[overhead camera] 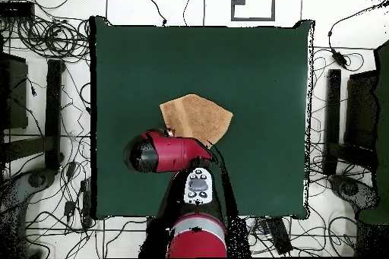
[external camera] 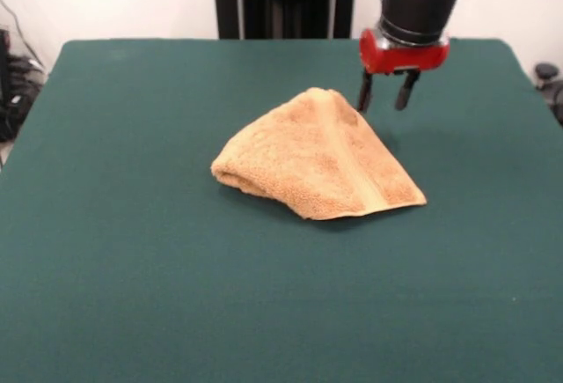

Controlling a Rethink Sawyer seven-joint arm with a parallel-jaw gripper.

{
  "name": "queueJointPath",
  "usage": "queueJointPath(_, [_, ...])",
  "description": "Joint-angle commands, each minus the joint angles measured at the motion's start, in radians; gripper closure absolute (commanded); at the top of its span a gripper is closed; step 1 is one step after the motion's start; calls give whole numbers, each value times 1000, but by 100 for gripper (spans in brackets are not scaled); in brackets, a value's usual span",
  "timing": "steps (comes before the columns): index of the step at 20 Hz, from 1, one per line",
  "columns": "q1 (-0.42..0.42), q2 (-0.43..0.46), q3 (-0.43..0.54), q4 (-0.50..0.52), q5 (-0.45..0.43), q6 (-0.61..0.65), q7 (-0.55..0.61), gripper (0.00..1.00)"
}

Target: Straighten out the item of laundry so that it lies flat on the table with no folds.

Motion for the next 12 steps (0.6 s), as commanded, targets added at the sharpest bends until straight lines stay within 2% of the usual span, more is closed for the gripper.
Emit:
queueJointPath(1, [-3, 52, 19, -78, -88, 46, 29, 0])
queueJointPath(7, [-21, 66, 19, -83, -160, -47, 56, 0])
queueJointPath(12, [-41, 76, 35, -91, -184, -60, 66, 0])
